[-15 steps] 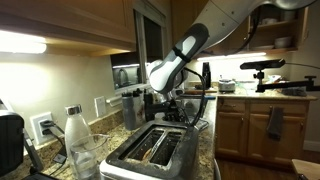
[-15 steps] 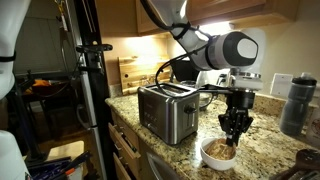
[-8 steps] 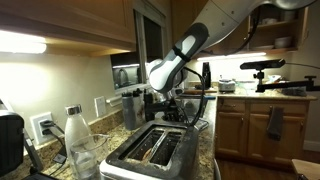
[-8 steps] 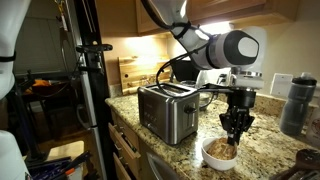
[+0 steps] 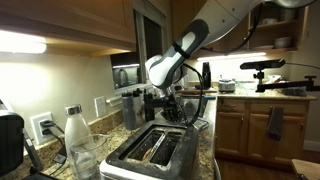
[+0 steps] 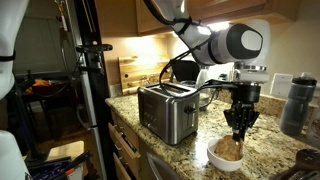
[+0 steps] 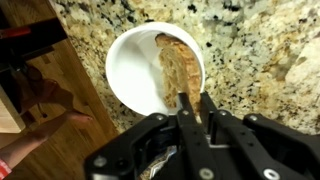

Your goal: Place one slice of bread in each of the two slots on the toaster

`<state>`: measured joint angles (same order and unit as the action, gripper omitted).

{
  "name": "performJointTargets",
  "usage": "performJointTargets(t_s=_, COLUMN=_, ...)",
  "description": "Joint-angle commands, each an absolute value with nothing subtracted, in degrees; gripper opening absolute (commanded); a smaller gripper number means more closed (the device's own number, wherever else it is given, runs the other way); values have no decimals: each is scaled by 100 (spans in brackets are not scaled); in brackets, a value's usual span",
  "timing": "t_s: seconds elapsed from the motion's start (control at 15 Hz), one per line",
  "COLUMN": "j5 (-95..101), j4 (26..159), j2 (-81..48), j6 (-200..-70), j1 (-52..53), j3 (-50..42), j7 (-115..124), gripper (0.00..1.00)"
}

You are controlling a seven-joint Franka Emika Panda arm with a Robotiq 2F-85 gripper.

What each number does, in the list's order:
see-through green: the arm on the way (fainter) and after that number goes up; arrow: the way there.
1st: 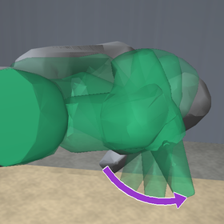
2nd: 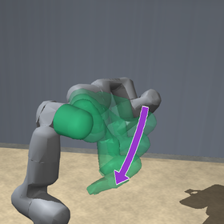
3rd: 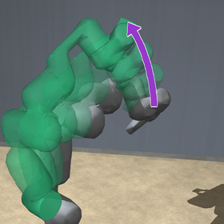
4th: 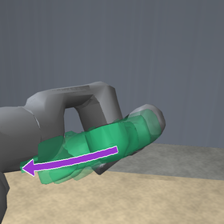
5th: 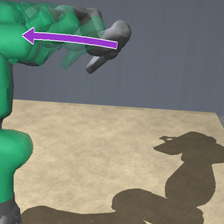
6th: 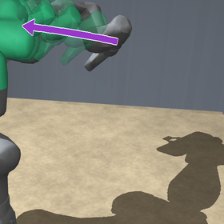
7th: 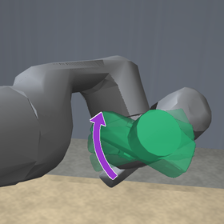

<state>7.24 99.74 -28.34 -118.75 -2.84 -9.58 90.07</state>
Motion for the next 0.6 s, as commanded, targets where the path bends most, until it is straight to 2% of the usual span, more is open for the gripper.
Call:
performJointTargets(t_s=0.0, j5=825, j4=10203, j2=-2451, j6=-11783, j1=-135, j3=-1097, j7=9185, gripper=5)
performJointTargets(t_s=0.53, j5=1055, j4=10412, j2=-1973, j6=-11700, j1=11, j3=-1112, j7=9427, gripper=5)
